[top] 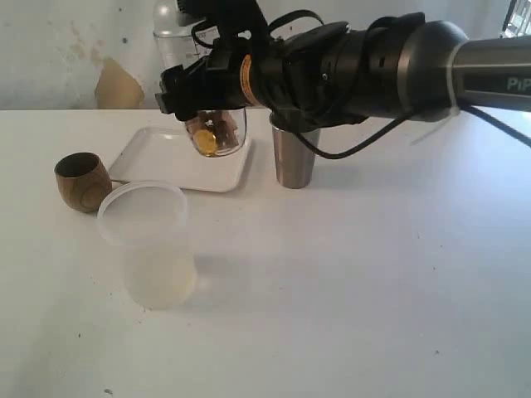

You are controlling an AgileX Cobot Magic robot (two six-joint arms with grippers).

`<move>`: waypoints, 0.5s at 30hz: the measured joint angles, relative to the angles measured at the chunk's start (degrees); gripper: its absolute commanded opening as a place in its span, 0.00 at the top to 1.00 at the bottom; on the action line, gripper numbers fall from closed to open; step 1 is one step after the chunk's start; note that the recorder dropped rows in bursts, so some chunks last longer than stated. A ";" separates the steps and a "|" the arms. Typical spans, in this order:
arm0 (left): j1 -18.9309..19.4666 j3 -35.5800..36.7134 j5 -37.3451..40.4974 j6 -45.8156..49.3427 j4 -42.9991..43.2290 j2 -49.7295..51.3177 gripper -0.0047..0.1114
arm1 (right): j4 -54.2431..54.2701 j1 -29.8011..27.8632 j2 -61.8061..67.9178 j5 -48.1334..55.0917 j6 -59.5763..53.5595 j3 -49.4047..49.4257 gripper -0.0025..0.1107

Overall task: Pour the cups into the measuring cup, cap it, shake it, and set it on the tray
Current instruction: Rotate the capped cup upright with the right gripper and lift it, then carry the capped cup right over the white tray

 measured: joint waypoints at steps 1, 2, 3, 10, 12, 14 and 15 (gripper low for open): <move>0.00 0.00 0.00 0.00 0.00 0.00 0.96 | 0.00 0.00 0.28 -0.29 0.00 -0.72 0.98; 0.00 0.00 0.00 0.00 0.00 0.00 0.96 | 0.00 -0.09 0.92 -0.56 0.00 -1.61 0.98; 0.00 0.00 0.00 0.00 0.00 0.00 0.96 | 0.00 -0.09 1.81 -0.90 0.00 -2.42 0.98; 0.00 0.00 0.00 0.00 0.00 0.00 0.96 | -0.18 -0.09 10.31 -1.70 -0.94 -10.06 0.98; 0.00 0.00 0.00 0.00 0.00 0.00 0.96 | -0.18 -0.09 11.53 -2.78 -2.69 -10.70 0.98; 0.00 0.00 0.00 0.00 0.00 0.00 0.96 | -0.18 -0.09 11.65 -5.54 -4.22 -10.82 0.98; 0.00 0.00 0.00 0.00 0.00 0.00 0.96 | -0.28 -0.09 11.65 -7.07 -4.50 -10.82 0.98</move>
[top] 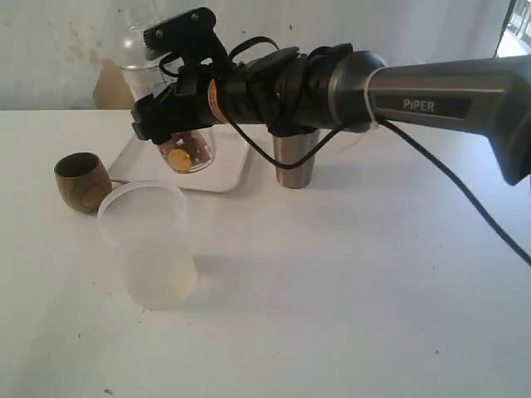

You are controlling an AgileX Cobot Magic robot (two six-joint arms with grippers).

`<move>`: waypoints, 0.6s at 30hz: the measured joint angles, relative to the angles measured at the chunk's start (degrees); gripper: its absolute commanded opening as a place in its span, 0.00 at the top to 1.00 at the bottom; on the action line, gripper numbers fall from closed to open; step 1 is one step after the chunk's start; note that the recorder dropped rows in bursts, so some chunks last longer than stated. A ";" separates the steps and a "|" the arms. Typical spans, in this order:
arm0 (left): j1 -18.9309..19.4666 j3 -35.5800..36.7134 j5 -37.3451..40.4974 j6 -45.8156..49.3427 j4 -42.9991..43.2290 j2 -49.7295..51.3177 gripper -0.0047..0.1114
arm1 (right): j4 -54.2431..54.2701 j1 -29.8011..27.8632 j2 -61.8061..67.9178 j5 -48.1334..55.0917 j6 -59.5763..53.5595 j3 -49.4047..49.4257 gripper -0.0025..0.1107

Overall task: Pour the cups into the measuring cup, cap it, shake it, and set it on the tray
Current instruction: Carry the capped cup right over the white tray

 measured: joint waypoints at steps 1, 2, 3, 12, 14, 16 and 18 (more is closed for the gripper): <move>0.00 0.00 0.00 0.00 0.00 0.00 0.96 | 0.00 0.00 -0.29 -1.49 -0.22 0.00 0.98; 0.00 0.00 0.00 0.00 0.00 0.00 0.96 | 0.57 0.00 -0.87 -2.61 -0.68 0.23 0.98; 0.00 0.00 0.00 0.00 0.00 0.00 0.96 | 1.61 0.00 -1.43 -3.50 -1.65 0.57 0.98; 0.00 0.00 0.00 0.00 0.00 0.00 0.96 | 55.60 -0.91 -12.27 -17.90 -46.63 13.34 0.98; 0.00 0.00 0.00 0.00 0.00 0.00 0.96 | 70.59 -0.78 -13.14 -25.00 -60.02 17.74 0.98; 0.00 0.00 0.00 0.00 0.00 0.00 0.96 | 80.87 -0.47 -13.15 -28.30 -69.30 19.67 0.98; 0.00 0.00 0.00 0.00 0.00 0.00 0.96 | 86.37 -0.47 -11.99 -27.67 -75.09 20.07 0.98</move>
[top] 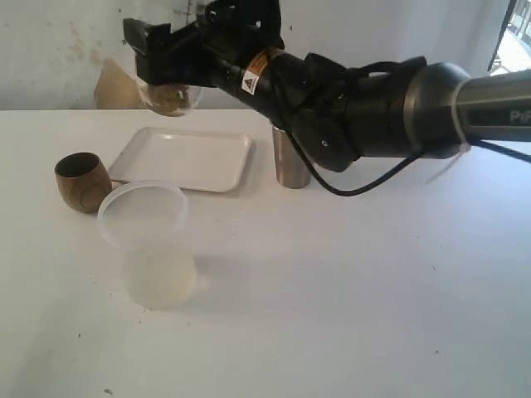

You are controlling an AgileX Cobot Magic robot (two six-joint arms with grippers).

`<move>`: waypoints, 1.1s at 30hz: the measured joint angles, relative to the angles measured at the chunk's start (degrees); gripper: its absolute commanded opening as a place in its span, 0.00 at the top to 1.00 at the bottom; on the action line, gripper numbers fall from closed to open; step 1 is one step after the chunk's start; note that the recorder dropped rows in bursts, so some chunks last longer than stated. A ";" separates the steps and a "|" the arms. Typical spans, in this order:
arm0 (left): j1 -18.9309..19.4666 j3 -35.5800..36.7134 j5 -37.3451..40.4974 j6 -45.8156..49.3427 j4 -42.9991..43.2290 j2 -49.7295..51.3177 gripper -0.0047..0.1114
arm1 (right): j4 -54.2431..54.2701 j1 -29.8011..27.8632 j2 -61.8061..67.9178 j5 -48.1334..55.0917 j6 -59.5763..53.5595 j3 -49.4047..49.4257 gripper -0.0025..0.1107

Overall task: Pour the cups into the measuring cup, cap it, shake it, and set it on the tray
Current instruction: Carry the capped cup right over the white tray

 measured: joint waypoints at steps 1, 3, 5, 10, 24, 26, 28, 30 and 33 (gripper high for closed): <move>0.00 0.00 0.00 0.00 0.00 0.00 0.96 | 1.20 -0.11 0.92 0.81 -1.61 0.00 0.98; 0.00 0.00 0.00 0.00 0.00 0.00 0.96 | 3.08 -0.20 3.19 2.18 -4.89 0.00 0.98; 0.00 0.00 0.00 0.00 0.00 0.00 0.96 | 3.43 -0.20 5.45 2.51 -6.84 0.00 0.98; 0.00 0.00 0.00 0.00 0.00 0.00 0.96 | 3.54 -0.20 8.89 -0.04 -8.00 0.00 0.98; 0.00 0.00 0.00 0.00 0.00 0.00 0.96 | 3.90 -0.20 18.74 -2.45 -9.30 -9.88 0.98; 0.00 0.00 0.00 0.00 0.00 0.00 0.96 | 3.90 -0.20 19.66 -2.28 -9.40 -10.67 0.98; 0.00 0.00 0.00 0.00 0.00 0.00 0.96 | 4.09 -0.20 20.24 -2.29 -9.40 -11.20 0.98; 0.00 0.00 0.00 0.00 0.00 0.00 0.96 | 4.86 -0.20 20.80 -2.29 -9.40 -11.29 0.98; 0.00 0.00 0.00 0.00 0.00 0.00 0.96 | 6.65 -0.20 21.57 -2.29 -9.40 -11.34 0.98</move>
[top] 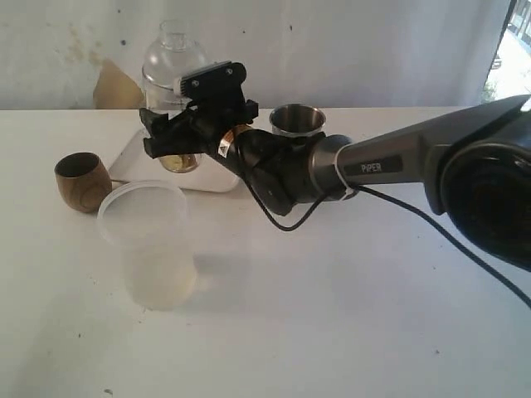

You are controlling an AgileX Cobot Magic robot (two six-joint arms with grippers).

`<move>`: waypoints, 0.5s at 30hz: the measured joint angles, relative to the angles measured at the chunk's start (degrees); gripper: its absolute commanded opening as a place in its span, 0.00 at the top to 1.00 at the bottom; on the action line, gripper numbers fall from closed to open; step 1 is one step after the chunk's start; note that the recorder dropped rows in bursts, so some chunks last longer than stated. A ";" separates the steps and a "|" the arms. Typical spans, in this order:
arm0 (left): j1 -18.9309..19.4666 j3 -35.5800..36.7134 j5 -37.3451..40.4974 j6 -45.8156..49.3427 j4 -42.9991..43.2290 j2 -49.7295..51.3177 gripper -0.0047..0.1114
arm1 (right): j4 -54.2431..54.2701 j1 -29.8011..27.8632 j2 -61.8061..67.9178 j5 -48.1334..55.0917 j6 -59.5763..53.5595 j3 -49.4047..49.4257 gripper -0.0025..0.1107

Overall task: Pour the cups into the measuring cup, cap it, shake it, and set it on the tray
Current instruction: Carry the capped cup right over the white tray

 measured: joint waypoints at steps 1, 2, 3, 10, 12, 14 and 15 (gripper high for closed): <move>0.00 0.00 0.00 0.00 0.00 0.00 0.96 | 0.80 0.00 0.26 0.00 0.00 0.00 0.98; 0.00 0.00 0.00 0.00 0.00 0.00 0.96 | 1.67 0.00 0.47 -0.16 0.00 0.00 0.98; 0.00 0.00 0.00 0.00 0.00 0.00 0.96 | 2.19 -0.04 0.83 -0.51 -0.12 0.00 0.98; 0.00 0.00 0.00 0.00 0.00 0.00 0.96 | 6.48 -0.26 1.67 2.68 -14.49 0.00 0.98; 0.00 0.00 0.00 0.00 0.00 0.00 0.96 | 9.51 -0.26 1.67 4.24 -18.18 0.00 0.98; 0.00 0.00 0.00 0.00 0.00 0.00 0.96 | 14.33 -0.26 1.67 4.06 -20.08 0.00 0.98; 0.00 0.00 0.00 0.00 0.00 0.00 0.96 | 15.54 -0.39 1.89 1.50 -20.22 0.00 0.98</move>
